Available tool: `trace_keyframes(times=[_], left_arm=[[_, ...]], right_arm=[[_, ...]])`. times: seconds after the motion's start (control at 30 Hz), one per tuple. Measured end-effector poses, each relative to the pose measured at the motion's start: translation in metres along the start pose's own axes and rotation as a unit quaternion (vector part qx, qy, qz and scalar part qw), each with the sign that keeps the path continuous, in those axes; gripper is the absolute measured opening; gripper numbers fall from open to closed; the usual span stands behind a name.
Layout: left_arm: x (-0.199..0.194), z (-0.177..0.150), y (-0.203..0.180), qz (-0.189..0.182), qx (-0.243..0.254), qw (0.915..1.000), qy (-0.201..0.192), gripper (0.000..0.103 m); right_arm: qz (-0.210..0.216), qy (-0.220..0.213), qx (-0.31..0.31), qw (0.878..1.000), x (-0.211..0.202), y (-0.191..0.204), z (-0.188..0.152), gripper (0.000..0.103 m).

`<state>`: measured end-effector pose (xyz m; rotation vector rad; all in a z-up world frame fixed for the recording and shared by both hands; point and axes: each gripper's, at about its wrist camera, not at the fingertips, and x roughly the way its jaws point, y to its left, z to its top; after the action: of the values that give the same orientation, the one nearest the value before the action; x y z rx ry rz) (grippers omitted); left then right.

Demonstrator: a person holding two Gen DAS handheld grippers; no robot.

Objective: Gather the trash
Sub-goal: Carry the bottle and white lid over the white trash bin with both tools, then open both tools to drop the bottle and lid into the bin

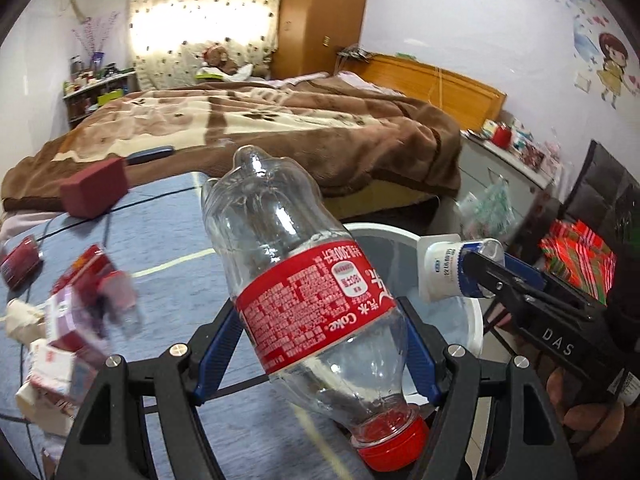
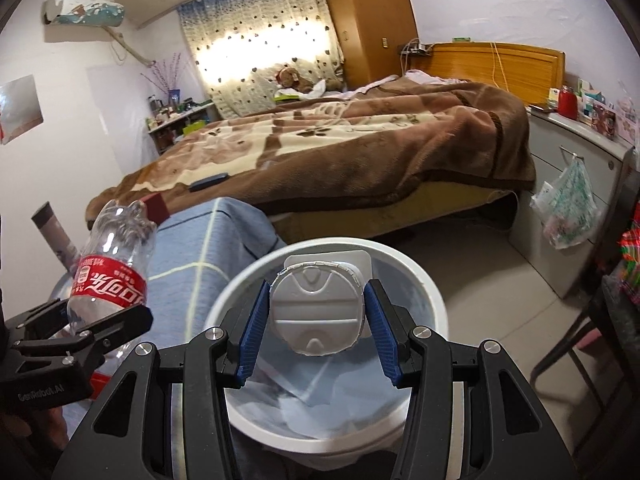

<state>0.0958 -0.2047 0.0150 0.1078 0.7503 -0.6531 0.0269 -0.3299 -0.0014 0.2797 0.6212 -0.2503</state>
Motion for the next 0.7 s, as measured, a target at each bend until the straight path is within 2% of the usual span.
trace_keyframes(times=[0.33,0.43,0.47,0.53,0.7], left_arm=[[0.046,-0.004,-0.021,-0.010,0.017,0.9986,0.049,0.077],[0.054,-0.005,-0.024,-0.017,0.016,0.9980,0.058,0.077],[0.055,-0.005,-0.025,-0.019,0.016,0.9978,0.061,0.077],[0.058,-0.005,-0.025,-0.021,0.017,0.9976,0.063,0.077],[0.060,-0.007,-0.025,-0.021,0.013,0.9976,0.064,0.081]], right_arm=[[-0.024,0.045,-0.017,0.999,0.028,-0.019,-0.006,0.051],[-0.013,0.057,-0.017,0.998,0.033,-0.025,-0.007,0.051],[-0.009,0.061,-0.015,0.998,0.034,-0.027,-0.007,0.052],[-0.011,0.067,-0.017,0.998,0.036,-0.028,-0.009,0.061],[-0.018,0.067,-0.018,0.997,0.035,-0.028,-0.010,0.062]])
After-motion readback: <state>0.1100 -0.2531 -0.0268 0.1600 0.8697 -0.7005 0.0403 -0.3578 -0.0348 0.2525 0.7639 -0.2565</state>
